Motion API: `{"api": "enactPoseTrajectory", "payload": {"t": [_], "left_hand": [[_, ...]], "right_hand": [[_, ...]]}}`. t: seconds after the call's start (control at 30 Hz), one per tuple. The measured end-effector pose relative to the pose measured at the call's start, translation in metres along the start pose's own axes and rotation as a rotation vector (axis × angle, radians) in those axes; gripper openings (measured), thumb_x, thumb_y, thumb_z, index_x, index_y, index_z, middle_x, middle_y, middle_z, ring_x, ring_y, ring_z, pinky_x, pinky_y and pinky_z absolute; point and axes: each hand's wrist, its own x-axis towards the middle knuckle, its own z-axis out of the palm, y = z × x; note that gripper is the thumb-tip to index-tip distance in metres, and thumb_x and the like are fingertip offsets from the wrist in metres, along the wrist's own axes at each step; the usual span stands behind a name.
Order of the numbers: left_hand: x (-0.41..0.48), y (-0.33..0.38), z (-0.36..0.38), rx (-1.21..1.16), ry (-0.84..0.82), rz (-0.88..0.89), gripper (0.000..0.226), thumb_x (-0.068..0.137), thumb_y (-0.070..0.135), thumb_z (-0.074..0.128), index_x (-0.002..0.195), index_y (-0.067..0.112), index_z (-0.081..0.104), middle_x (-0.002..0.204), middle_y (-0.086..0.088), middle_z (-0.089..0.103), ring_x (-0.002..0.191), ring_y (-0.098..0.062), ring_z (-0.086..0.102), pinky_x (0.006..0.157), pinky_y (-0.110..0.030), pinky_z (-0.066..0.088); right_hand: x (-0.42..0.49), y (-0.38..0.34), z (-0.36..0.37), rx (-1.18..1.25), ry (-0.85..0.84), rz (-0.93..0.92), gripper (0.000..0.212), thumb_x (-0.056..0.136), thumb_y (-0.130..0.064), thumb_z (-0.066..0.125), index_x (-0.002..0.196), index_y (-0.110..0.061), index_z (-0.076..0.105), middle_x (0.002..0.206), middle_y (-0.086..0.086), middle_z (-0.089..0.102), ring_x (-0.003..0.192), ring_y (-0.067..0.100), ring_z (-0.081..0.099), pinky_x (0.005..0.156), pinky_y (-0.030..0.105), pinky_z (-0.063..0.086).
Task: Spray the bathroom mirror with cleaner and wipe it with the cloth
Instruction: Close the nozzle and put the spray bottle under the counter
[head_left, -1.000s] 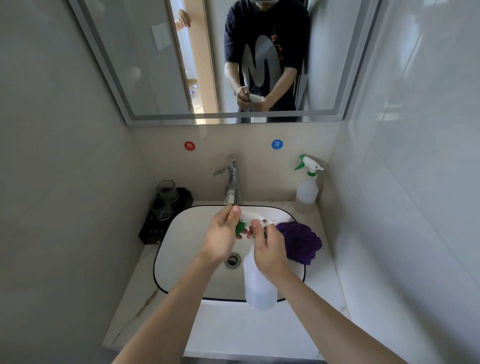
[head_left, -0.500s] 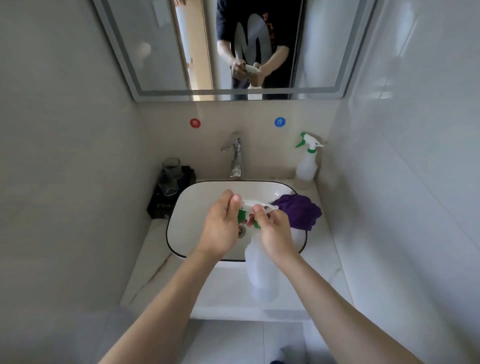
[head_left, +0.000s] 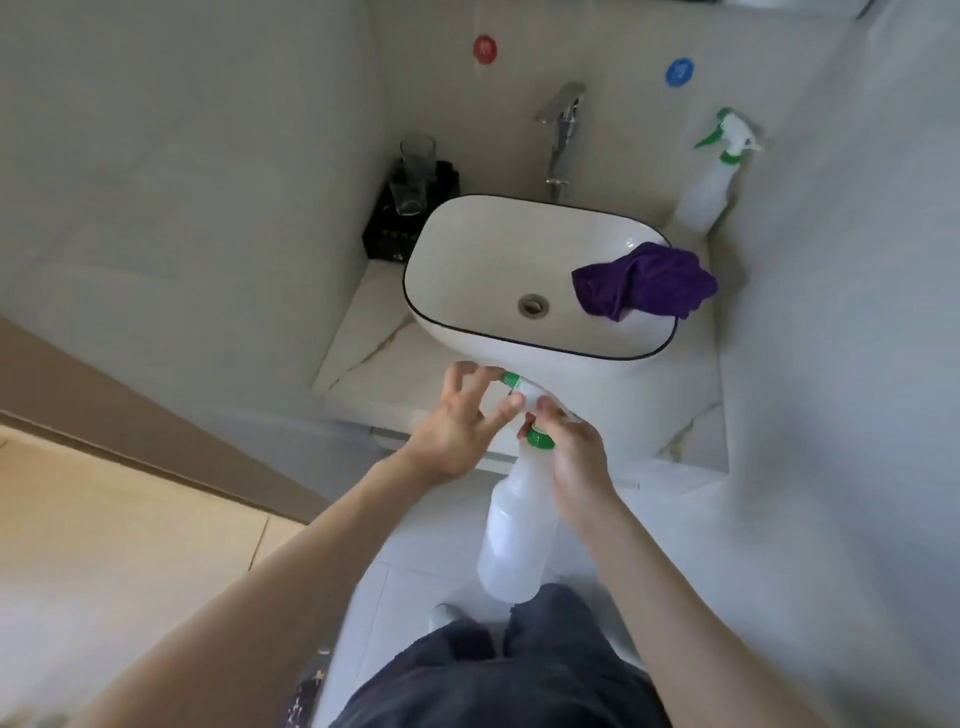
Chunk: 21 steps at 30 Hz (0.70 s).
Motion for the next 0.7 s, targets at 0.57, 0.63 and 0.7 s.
{"api": "enactPoseTrajectory", "payload": {"t": [0.57, 0.63, 0.7], "left_hand": [[-0.084, -0.19, 0.189, 0.196, -0.439, -0.482, 0.096, 0.063, 0.047, 0.086, 0.138, 0.038, 0.027, 0.135, 0.006, 0.055, 0.118, -0.021, 0.054, 0.093, -0.036, 0.049], [-0.074, -0.215, 0.211, 0.182, -0.467, -0.511, 0.096, 0.06, 0.048, 0.086, 0.137, 0.041, 0.028, 0.133, 0.01, 0.056, 0.116, -0.02, 0.054, 0.09, -0.037, 0.05], [-0.06, -0.236, 0.231, 0.165, -0.481, -0.521, 0.096, 0.058, 0.05, 0.086, 0.135, 0.043, 0.029, 0.13, 0.013, 0.057, 0.114, -0.019, 0.056, 0.09, -0.038, 0.052]], "right_hand": [[0.034, 0.191, -0.069, 0.109, 0.355, 0.448, 0.022, 0.102, -0.041, 0.057, 0.086, -0.03, 0.067, 0.073, -0.015, 0.073, 0.086, 0.011, 0.068, 0.085, 0.029, 0.05], [0.045, 0.225, -0.083, -0.011, 0.331, 0.398, 0.015, 0.096, -0.047, 0.064, 0.097, -0.034, 0.069, 0.085, -0.018, 0.073, 0.092, 0.007, 0.068, 0.077, 0.019, 0.052], [0.056, 0.258, -0.095, -0.17, 0.269, 0.346, 0.043, 0.087, -0.055, 0.072, 0.123, -0.035, 0.061, 0.11, -0.02, 0.067, 0.104, 0.0, 0.063, 0.076, 0.014, 0.048]]}}
